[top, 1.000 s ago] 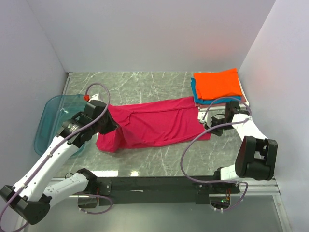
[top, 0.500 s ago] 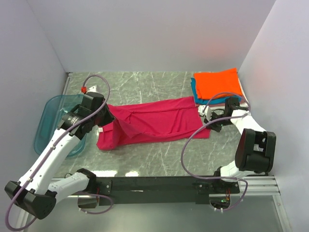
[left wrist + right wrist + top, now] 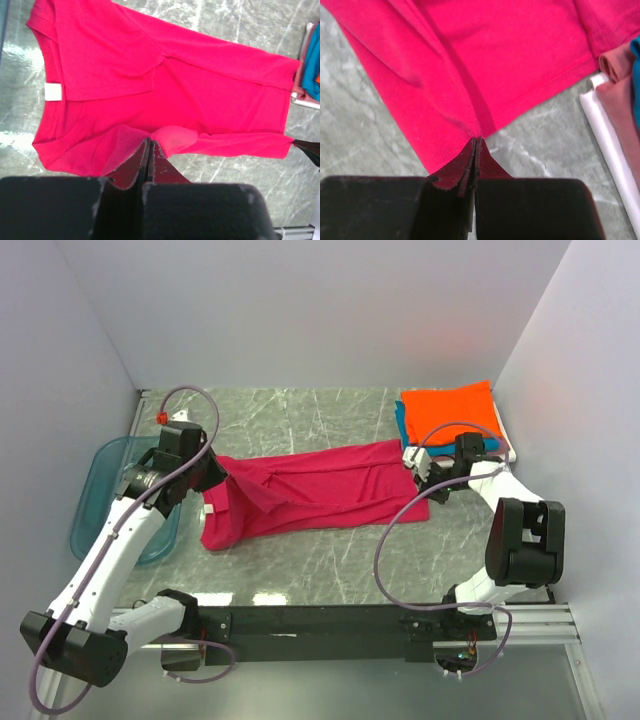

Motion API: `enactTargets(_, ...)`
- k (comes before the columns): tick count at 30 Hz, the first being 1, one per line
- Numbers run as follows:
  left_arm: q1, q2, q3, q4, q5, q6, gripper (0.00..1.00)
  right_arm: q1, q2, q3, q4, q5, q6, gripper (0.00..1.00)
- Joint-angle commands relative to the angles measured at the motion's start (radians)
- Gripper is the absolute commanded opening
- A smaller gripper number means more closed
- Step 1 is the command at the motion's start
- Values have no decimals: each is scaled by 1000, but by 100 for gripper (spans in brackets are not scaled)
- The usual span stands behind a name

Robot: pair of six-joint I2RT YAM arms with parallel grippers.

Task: Fold and stack the t-shirts
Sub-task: Fold the tshirt

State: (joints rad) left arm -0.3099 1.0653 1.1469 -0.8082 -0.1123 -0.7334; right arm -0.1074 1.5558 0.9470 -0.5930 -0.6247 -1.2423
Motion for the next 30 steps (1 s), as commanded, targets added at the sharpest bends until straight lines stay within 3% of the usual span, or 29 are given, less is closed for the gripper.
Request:
enactTargets(1, 37, 13, 31, 53, 10, 45, 0, 21, 24, 41, 82, 3, 89, 0)
enactTargets(12, 103, 59, 25, 90, 66, 77, 0, 84, 76, 88, 114, 52, 156, 0)
enactTargets(30, 127, 110, 53, 109, 105, 104, 0, 87, 138, 121, 134, 97, 196, 0)
